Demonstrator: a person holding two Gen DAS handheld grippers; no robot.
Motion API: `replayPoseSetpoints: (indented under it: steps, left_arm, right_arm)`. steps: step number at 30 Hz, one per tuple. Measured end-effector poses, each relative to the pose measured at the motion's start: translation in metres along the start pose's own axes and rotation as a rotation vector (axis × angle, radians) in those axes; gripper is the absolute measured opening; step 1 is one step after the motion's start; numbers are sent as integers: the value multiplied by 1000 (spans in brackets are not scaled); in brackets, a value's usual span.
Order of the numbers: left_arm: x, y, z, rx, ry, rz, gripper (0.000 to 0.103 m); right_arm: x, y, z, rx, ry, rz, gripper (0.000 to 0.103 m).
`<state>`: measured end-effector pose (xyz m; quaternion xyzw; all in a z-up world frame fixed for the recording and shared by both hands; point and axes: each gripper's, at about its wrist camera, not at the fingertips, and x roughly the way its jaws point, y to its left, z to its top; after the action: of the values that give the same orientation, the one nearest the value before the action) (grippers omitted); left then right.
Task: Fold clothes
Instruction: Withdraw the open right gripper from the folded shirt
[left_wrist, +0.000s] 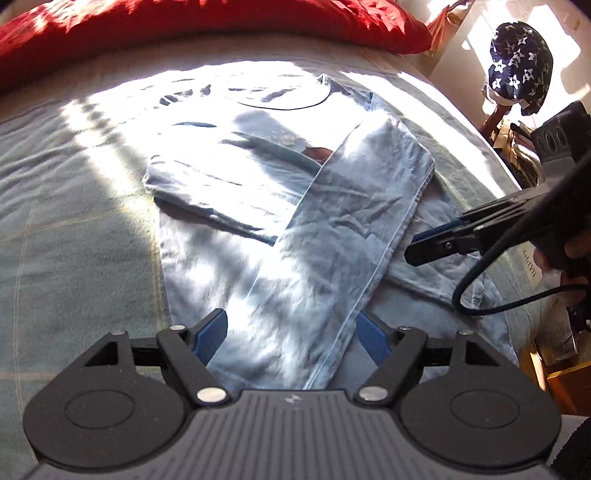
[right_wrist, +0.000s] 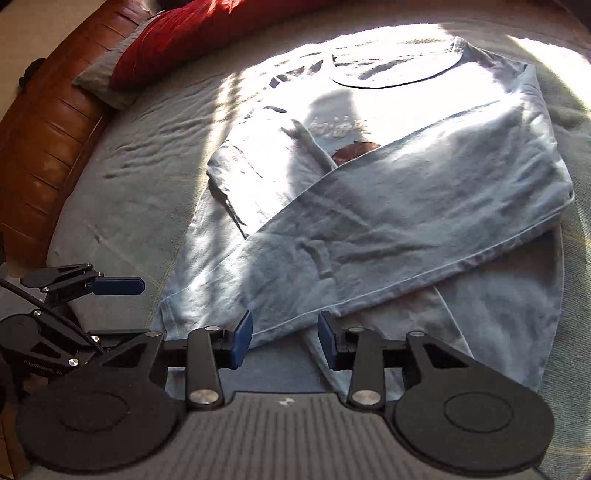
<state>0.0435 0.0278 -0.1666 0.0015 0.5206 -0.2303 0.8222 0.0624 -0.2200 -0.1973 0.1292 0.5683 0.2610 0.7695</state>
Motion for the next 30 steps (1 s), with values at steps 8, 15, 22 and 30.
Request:
replayPoseSetpoints:
  steps: [8,15,22,30]
  left_arm:
    - [102,-15,97,137,50,-221,77]
    - [130,-17,118,150,62,-315,79]
    - [145,-25,151,157,38,-313,79]
    - [98,1,123,110,37,-230,79]
  right_arm:
    - [-8,-38,-20,22,-76,-32,56]
    - [2,-48,-24,20,-113,2,58]
    - [0,-50,-12,38,-164,-25,58]
    - [15,-41,-6,12,-114,-10,65]
